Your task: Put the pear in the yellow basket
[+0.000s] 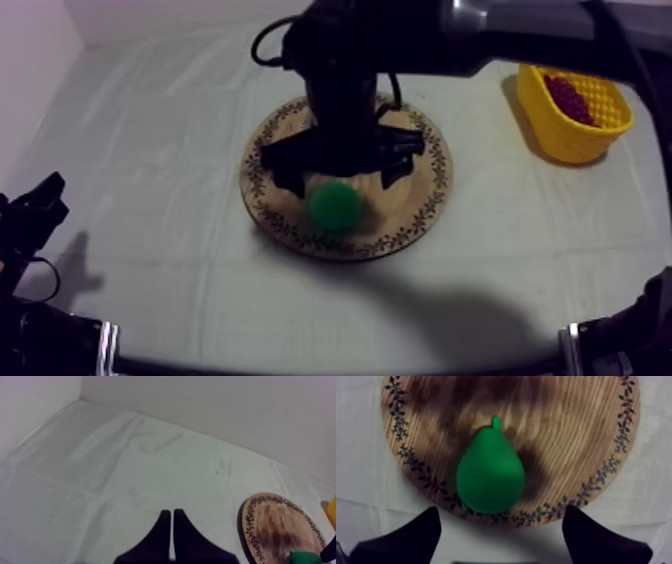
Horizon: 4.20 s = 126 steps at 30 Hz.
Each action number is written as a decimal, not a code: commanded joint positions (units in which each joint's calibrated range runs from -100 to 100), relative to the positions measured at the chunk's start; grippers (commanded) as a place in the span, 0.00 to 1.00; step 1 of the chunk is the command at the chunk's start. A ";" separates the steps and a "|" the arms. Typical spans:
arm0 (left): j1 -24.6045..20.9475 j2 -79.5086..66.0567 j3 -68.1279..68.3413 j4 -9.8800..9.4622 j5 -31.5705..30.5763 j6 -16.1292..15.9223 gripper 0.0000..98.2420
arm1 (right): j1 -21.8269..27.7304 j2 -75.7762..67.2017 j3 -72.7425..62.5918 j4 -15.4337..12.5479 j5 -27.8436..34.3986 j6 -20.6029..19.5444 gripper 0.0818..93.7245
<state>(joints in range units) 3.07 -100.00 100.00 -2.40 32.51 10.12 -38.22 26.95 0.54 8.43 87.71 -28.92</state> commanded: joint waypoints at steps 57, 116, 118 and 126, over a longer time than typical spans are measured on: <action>0.01 0.00 0.00 -0.02 -0.01 0.01 0.00 | 16.43 -19.74 7.25 9.26 -7.54 14.75 0.46; 0.01 0.00 0.00 -0.02 -0.01 0.01 0.00 | 42.06 -39.00 40.27 17.97 -56.58 19.11 0.64; 0.01 0.00 0.00 -0.02 -0.01 0.01 0.00 | 42.06 -45.34 45.23 18.20 -58.89 18.65 0.60; 0.01 0.00 0.00 -0.02 -0.01 0.01 0.00 | 40.36 -71.02 65.57 16.62 -62.58 19.03 0.48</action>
<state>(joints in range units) 3.07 -100.00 100.00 -2.40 32.51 10.15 2.31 -31.35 57.88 25.29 25.56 -10.03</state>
